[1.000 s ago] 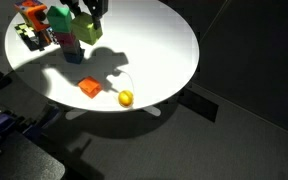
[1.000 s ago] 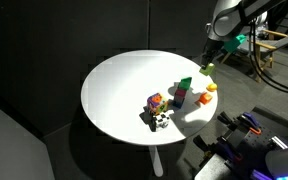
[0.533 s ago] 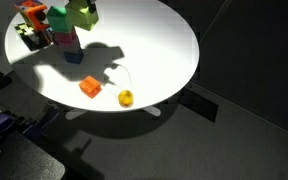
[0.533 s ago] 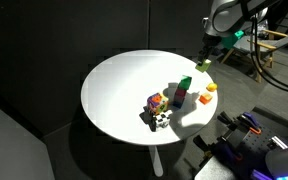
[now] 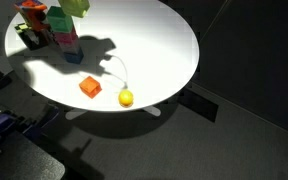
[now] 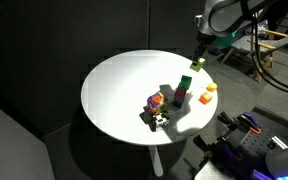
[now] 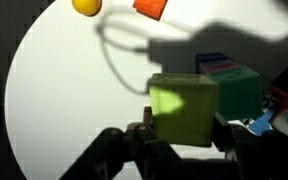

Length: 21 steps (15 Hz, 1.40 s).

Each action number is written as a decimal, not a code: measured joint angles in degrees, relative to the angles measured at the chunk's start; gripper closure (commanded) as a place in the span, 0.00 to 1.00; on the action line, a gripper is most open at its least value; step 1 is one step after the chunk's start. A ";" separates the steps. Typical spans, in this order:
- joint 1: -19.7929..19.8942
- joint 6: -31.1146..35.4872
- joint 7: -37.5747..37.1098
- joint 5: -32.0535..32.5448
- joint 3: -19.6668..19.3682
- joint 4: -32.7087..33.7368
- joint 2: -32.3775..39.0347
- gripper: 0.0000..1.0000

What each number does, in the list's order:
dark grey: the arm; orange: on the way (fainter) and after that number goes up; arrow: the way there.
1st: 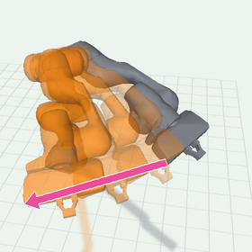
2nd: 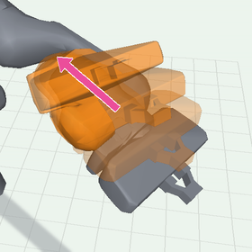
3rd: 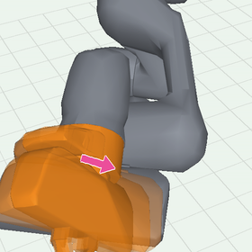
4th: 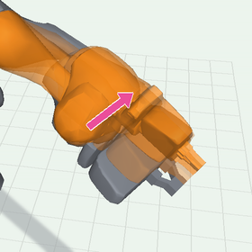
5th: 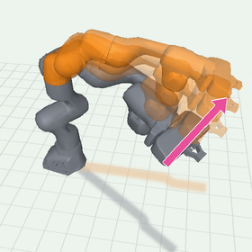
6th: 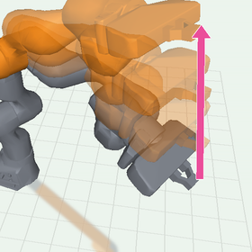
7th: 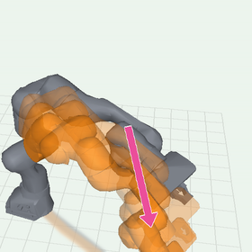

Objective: Put the light green block on top of the dark green block

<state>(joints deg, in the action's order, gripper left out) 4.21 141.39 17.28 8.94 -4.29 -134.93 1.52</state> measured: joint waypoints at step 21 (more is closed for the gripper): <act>-3.08 -2.73 9.14 0.02 3.41 -0.01 -0.72 0.70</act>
<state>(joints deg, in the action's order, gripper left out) 1.13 138.67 26.42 8.96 -0.88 -134.94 0.80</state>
